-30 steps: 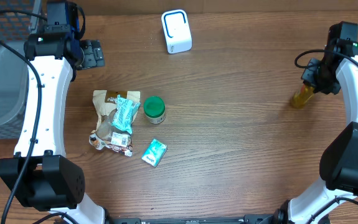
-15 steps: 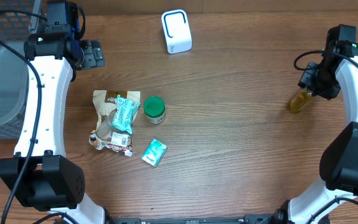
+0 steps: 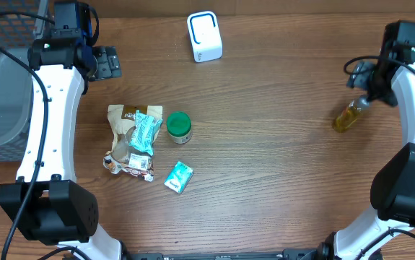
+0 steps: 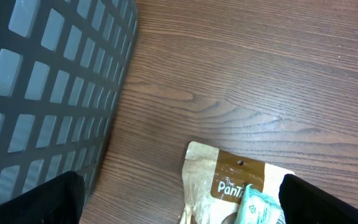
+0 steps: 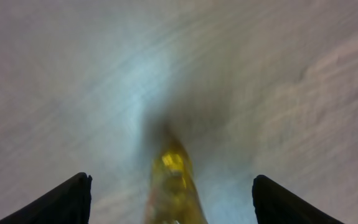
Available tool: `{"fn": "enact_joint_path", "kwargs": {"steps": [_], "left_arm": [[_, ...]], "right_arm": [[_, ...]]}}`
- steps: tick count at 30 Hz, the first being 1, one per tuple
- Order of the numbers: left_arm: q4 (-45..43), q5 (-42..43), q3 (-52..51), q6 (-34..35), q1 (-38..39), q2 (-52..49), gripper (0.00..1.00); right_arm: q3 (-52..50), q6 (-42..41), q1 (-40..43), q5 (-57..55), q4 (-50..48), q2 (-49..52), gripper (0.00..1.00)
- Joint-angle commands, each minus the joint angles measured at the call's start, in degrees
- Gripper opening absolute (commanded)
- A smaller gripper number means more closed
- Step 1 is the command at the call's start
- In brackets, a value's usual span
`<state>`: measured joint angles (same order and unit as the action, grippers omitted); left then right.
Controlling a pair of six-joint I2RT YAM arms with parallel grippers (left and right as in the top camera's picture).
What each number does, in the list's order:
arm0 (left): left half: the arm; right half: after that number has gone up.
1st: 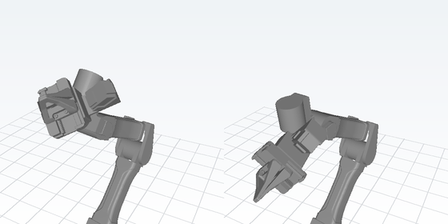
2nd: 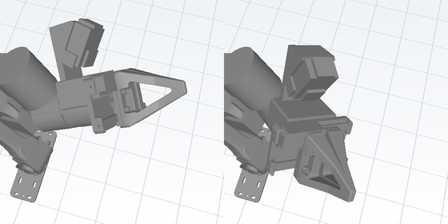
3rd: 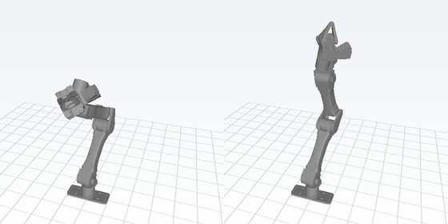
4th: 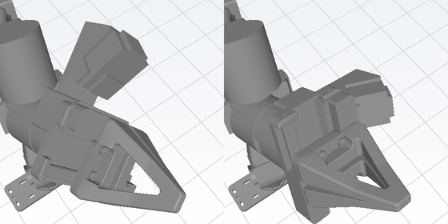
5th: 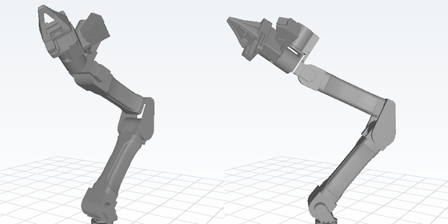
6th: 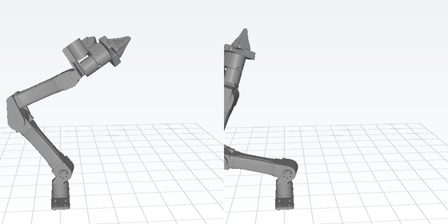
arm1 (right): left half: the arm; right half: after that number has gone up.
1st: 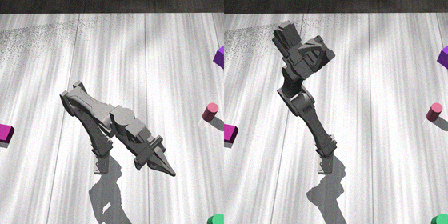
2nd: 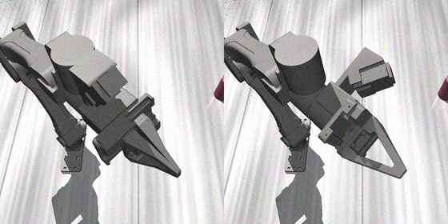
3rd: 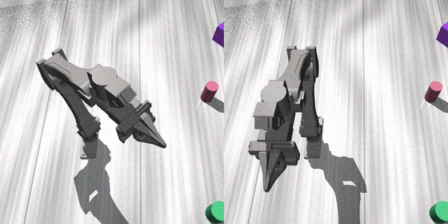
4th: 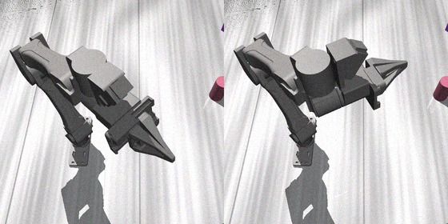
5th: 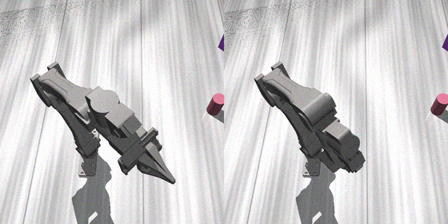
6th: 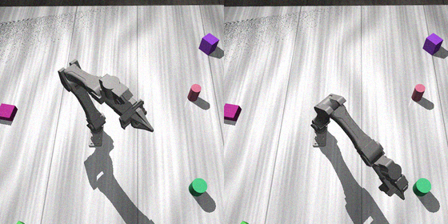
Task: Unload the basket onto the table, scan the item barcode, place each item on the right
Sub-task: 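Release the bottle and move the right gripper back toward the jar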
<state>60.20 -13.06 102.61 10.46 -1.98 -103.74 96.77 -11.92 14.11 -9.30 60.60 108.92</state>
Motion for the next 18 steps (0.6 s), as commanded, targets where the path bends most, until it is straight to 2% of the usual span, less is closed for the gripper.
{"fn": "enact_joint_path", "kwargs": {"steps": [1, 9, 16, 18], "left_arm": [[-0.1, -0.4, 1.0, -0.8, 0.1, 0.9, 1.00], [-0.1, -0.4, 1.0, -0.8, 0.1, 0.9, 1.00], [-0.1, -0.4, 1.0, -0.8, 0.1, 0.9, 0.99], [-0.1, -0.4, 1.0, -0.8, 0.1, 0.9, 0.99]], "right_arm": [[5.5, 2.4, -1.0, 3.1, -2.8, -0.4, 0.80], [6.1, 3.4, -4.5, 29.9, -6.1, -0.3, 0.80], [5.6, 3.4, -13.0, 31.3, -2.2, 0.1, 0.80], [5.6, 3.4, -15.8, 31.3, -0.2, 0.5, 0.83]]}}
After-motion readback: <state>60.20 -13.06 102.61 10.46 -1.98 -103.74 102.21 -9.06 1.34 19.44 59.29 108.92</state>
